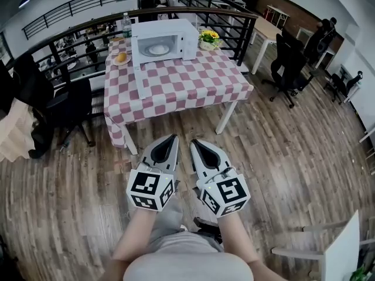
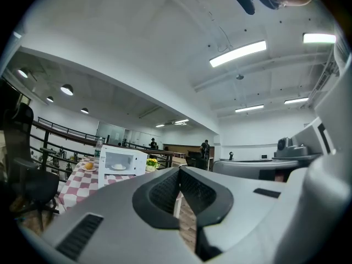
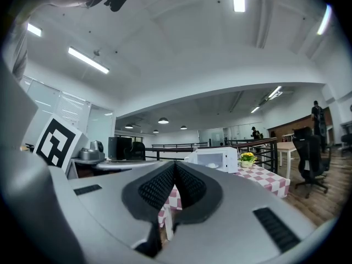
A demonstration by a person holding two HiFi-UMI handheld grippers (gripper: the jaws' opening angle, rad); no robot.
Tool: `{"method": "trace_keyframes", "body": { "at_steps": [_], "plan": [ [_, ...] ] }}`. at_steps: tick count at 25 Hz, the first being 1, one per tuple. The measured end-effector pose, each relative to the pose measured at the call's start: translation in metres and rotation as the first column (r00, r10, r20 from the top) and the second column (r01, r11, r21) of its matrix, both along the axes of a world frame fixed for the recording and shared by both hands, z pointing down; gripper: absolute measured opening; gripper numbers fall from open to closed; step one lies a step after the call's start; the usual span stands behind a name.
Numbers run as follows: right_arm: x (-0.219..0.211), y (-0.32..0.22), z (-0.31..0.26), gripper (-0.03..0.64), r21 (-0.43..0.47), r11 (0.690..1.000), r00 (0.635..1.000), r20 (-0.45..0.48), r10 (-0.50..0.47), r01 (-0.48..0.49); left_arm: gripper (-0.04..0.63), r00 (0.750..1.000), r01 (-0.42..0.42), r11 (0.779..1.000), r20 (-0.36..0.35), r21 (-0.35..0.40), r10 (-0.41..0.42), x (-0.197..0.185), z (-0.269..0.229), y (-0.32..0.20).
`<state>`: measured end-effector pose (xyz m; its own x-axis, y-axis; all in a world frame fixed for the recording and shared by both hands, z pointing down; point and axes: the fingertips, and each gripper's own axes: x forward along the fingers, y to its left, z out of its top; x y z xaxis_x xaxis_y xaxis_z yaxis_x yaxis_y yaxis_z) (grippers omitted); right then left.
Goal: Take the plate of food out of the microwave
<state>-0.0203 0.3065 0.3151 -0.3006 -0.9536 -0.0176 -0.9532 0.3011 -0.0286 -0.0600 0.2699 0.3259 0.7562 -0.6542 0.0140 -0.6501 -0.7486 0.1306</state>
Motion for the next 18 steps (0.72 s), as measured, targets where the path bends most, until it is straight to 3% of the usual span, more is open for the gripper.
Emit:
{"method": "trace_keyframes", "body": {
  "at_steps": [18],
  "plan": [
    [0.024, -0.148, 0.004, 0.025, -0.018, 1.0, 1.0, -0.018, 0.005, -0.005, 0.002, 0.995, 0.032, 0.999, -0.088, -0.04, -0.036, 0.01, -0.003, -0.156]
  ]
}}
